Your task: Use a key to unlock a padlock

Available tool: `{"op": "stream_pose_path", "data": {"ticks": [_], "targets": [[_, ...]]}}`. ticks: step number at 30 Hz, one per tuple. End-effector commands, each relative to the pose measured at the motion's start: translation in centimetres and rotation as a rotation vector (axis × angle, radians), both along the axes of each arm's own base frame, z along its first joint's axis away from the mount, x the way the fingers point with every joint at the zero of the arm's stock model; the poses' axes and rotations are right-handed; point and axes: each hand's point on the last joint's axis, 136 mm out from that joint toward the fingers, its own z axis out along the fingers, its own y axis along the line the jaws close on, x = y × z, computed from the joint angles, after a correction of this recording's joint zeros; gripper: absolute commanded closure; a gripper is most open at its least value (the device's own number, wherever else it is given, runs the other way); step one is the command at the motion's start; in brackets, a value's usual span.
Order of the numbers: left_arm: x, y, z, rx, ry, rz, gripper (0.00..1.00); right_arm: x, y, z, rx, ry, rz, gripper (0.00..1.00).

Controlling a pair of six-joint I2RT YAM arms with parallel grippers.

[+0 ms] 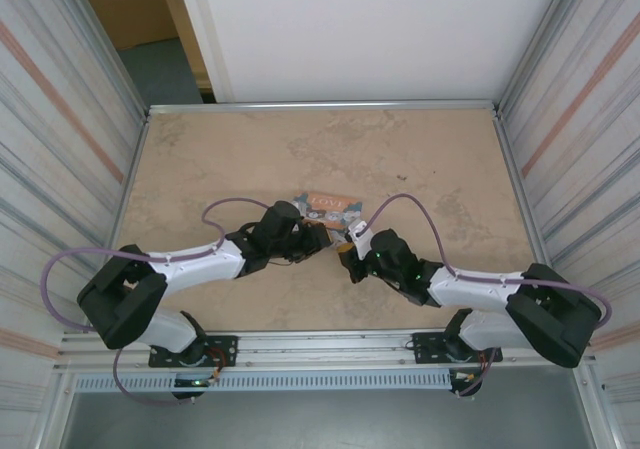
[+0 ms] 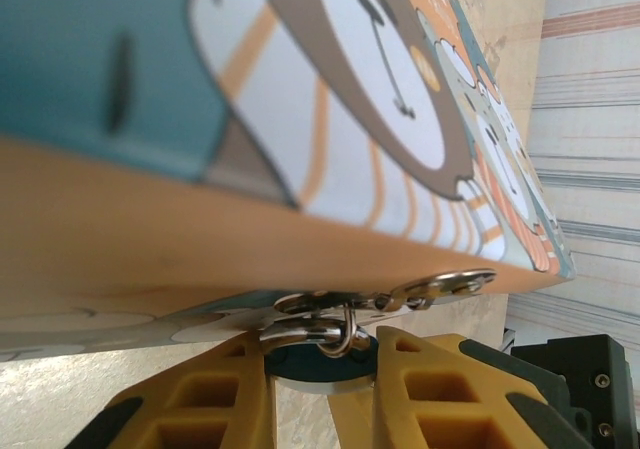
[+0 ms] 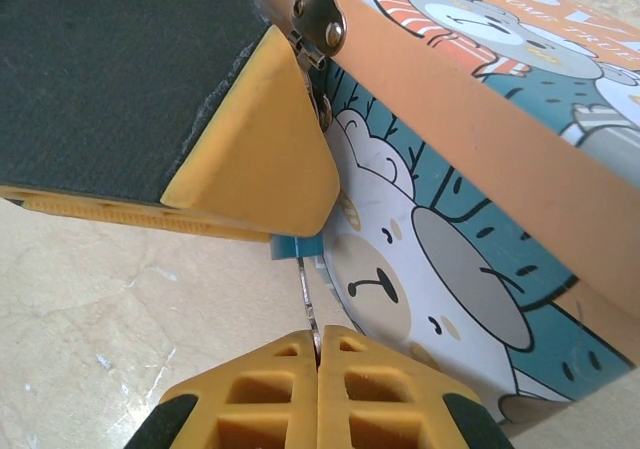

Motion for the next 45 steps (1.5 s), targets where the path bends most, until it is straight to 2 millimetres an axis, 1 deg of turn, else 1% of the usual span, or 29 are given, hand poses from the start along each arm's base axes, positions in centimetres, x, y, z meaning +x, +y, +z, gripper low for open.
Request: {"op": "stream_pose_path", "data": {"ticks": [1,6,11,19,28,36,41,45], "targets": [[0.6,-1.0,1.5,-0.040,-0.038,-0.011,0.83,-0.1,-0.1,1.0,0.039,-0.017,-0.023,1.00],[0.6,-1.0,1.3,-0.037,-0.036,-0.013,0.84,-0.5,-0.4,0.4,0.027,-0.004,-0.030,1.00],[0.6,-1.2,1.3,-0.041,-0.035,-0.015,0.84,-0.4,-0.2,0.4,0.024,-0.006,-0.030,1.00],[0.6,-1.2,1.8,-0.054,-0.041,-0.017,0.84,-0.2,-0.3,-1.1,-0.002,0.015,-0.043,1.00],[0.5,-1.2,1.8,-0.053,-0.042,-0.018,0.84,0.3,0.2,0.0,0.032,-0.007,-0.052,1.00],[0.4,-1.2,1.7,-0.051,-0.037,-0.019,0.84,0.3,0.7,0.7,0.055,-0.016,-0.039,1.00],[0.4,-1.3,1.7,-0.051,-0.038,-0.020,0.84,0.7,0.9,1.2,0.061,-0.029,-0.047,1.00],[0.3,-1.4,1.8,-0.055,-0.039,-0.023,0.84,1.2,0.8,0.9,0.042,-0.030,-0.066,1.00]]}}
